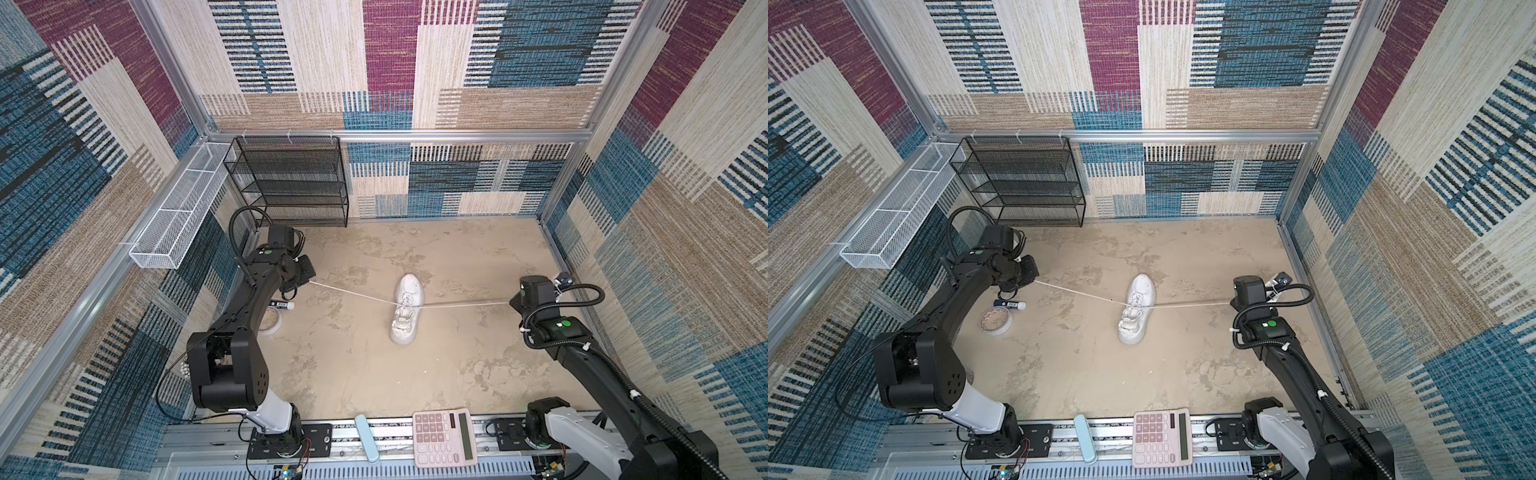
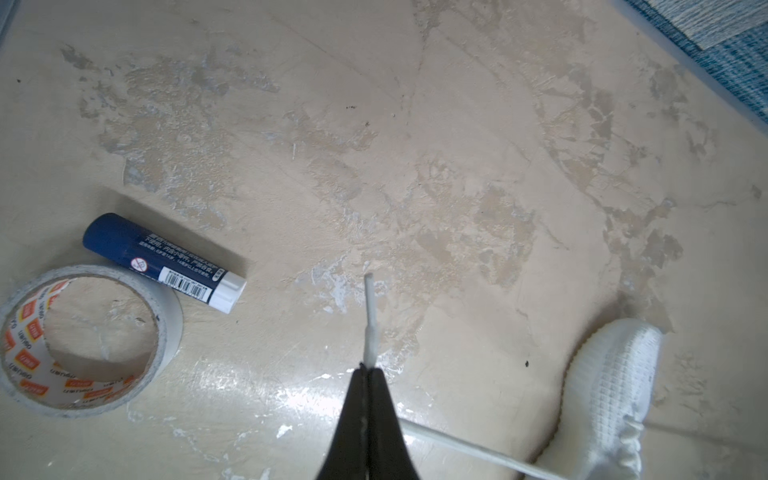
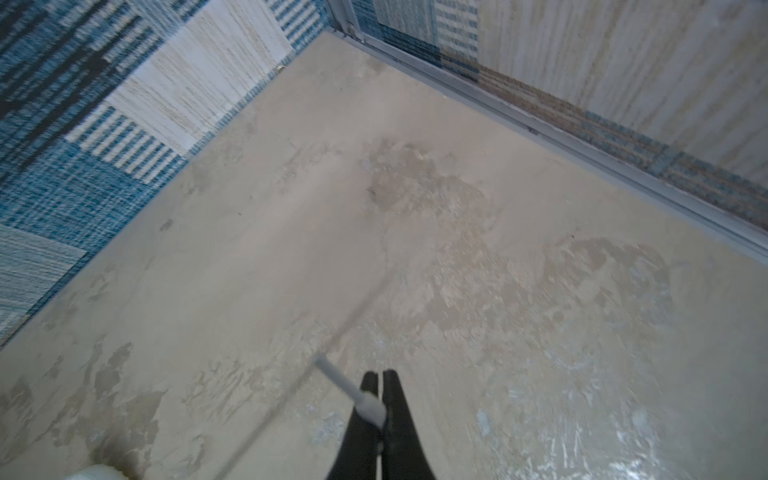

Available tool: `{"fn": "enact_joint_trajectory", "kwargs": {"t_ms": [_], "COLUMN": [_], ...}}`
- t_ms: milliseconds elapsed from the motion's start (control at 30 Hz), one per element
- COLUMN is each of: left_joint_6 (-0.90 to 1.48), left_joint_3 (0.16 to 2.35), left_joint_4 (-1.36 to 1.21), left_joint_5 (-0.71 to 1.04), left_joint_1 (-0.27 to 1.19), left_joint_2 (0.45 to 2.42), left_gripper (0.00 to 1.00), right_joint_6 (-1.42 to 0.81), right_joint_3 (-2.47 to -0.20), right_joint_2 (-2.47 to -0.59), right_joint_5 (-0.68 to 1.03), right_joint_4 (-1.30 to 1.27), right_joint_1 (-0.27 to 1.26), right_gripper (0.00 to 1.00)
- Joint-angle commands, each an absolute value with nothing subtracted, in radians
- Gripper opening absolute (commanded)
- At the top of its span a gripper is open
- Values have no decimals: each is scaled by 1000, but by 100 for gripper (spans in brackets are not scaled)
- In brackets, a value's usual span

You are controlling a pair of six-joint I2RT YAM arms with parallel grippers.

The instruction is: Tie the shoes

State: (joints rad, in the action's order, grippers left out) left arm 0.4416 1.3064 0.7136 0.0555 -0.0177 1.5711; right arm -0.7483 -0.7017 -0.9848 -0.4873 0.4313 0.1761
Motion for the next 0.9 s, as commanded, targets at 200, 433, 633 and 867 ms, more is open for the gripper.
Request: {"fn": "enact_joint_trajectory", "kwargs": {"t_ms": [200,433,633,867], "left_joint_6": [472,470,449,442], "left_joint_3": [1292,1265,1236,1251], "left_joint_4": [714,713,680,658], "left_joint_5": [61,79,119,157], "left_joint_1": [-16,10,33,48], "left_joint_2": [1540,1541,1550,1537], "left_gripper": [0,0,0,0], "right_joint_6": [-597,-613,-603,-540], "right_joint_3": [-794,-761,-729,-807], "right_joint_2": [-992,-1020,-1043,-1144], "right_joint_5": [-455,-377,-261,-237], "right_joint_4": [356,353,338,358], "right_joint_1": [174,176,196,352], "right_gripper": [0,0,0,0]}}
